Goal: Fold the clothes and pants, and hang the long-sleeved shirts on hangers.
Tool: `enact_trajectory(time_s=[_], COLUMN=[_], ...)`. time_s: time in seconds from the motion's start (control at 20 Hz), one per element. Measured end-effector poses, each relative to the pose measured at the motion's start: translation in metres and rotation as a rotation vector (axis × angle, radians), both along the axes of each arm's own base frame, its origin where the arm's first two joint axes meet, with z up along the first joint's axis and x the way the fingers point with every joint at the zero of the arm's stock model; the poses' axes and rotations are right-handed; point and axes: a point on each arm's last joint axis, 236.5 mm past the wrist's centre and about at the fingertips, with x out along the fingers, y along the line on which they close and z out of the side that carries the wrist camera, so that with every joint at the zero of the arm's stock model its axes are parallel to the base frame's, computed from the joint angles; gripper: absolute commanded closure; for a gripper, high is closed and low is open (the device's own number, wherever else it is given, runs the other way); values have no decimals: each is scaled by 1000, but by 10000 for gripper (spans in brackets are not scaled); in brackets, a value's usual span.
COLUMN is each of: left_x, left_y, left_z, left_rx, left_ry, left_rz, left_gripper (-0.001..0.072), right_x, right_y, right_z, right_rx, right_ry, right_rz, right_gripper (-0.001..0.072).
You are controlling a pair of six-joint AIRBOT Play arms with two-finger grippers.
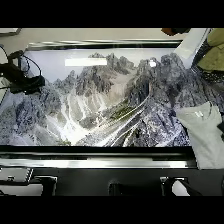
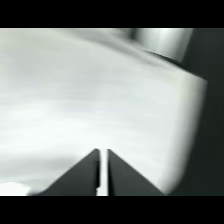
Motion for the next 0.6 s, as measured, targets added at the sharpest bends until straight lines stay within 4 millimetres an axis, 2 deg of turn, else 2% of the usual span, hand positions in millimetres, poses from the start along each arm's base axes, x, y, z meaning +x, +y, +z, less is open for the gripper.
enact_trajectory(time_s=[0.05, 0.15, 0.3, 0.45, 0.6], left_x=[-5, -21, -59, -98, -123], left_y=[0, -3, -13, -27, -30], left_z=[-1, -7, -22, -37, -47], left_rx=[2, 3, 9, 2, 5], left_ry=[1, 4, 3, -20, -31], left_rz=[-11, -26, -93, -168, -201], left_gripper=[692, 692, 692, 691, 690], right_x=[24, 71, 114, 129, 132], right_y=[15, 57, 137, 219, 277], right_z=[2, 9, 17, 21, 25], right_rx=[34, 85, 133, 166, 171], right_ry=[-69, -180, -253, -272, -296], right_rz=[86, 283, 573, 850, 1038], right_gripper=[678, 677, 676, 676, 676])
